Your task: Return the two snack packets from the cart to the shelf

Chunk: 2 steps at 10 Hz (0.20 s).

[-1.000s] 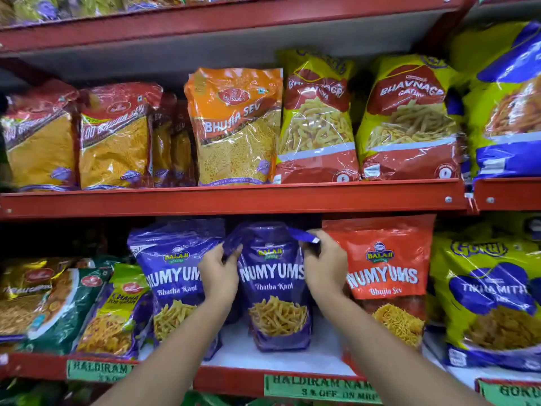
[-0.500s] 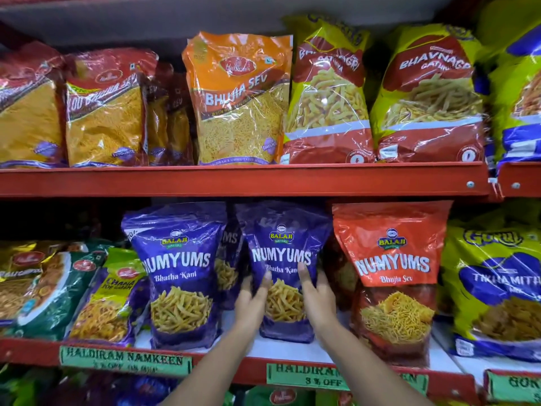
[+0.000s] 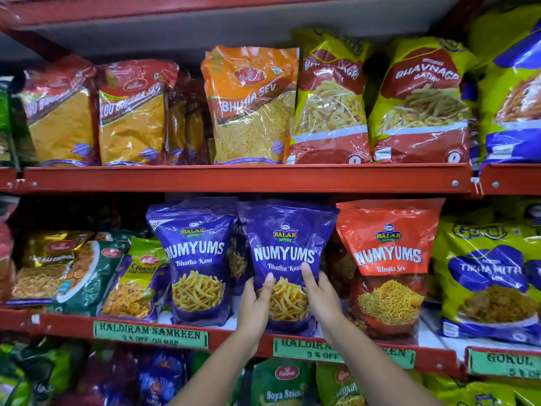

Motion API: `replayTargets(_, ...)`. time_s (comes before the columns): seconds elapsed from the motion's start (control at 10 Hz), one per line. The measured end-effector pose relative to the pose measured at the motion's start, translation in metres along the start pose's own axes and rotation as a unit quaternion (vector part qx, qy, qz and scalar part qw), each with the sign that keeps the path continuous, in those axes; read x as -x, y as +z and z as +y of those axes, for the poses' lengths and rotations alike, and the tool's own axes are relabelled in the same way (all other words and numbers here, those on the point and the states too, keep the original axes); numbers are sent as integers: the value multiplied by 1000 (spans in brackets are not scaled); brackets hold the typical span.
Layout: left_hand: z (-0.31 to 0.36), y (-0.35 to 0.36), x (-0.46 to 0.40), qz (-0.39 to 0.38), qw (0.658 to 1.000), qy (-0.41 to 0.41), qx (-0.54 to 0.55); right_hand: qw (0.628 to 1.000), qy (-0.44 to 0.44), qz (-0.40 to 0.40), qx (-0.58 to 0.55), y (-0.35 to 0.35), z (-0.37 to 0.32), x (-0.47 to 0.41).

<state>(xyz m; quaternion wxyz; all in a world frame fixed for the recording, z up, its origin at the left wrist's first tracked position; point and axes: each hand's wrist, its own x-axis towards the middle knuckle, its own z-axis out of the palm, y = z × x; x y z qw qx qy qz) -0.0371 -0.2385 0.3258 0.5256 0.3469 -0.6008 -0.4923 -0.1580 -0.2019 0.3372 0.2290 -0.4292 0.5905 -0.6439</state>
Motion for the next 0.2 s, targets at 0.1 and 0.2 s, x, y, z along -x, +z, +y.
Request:
replayTargets(0.1, 13, -2, 13, -21, 1000, -15, -10, 999, -8, -6, 39, -6, -6, 13)
replayTargets(0.2, 25, 0, 27, -18, 998, -16, -62, 989, -82, 25, 122, -17, -13, 30)
